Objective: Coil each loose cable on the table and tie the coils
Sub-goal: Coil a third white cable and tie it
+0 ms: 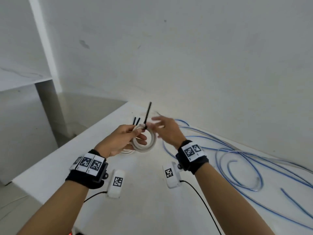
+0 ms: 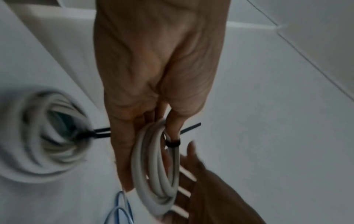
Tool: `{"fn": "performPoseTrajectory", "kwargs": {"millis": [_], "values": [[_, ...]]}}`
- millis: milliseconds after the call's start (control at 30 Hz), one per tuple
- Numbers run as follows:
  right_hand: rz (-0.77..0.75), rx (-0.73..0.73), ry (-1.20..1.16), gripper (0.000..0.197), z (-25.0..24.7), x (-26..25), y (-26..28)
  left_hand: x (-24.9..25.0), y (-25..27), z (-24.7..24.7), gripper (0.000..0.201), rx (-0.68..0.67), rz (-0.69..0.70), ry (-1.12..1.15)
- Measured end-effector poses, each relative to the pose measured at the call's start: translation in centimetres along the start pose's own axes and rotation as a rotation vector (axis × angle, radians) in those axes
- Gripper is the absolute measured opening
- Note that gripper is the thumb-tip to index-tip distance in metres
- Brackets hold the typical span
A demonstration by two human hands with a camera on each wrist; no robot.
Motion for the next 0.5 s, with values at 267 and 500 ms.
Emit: {"fn": "performPoseTrajectory", "kwargs": {"millis": [267,500], "values": [[0.152,-0.191,-0.235,0.023,6.4,1.8,-0.7,-2.9,1.7,-4.9,0.025,0.144,-0.076,-0.036],[0.195,-0.047,-0.015,0.029,8.9,3.4,-1.4,-4.2,1.5,-6.9,0.029,0.347,-0.15,-0.285]]}}
Point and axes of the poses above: each hand's wrist, its own y-axis away from the middle knuckle, its own z-axis out of the palm, x = y × z, the point moved 3 cm from there along -y, towards the middle knuckle, and after that the axes turned 14 degrees about -x, right-handed, at the moved point
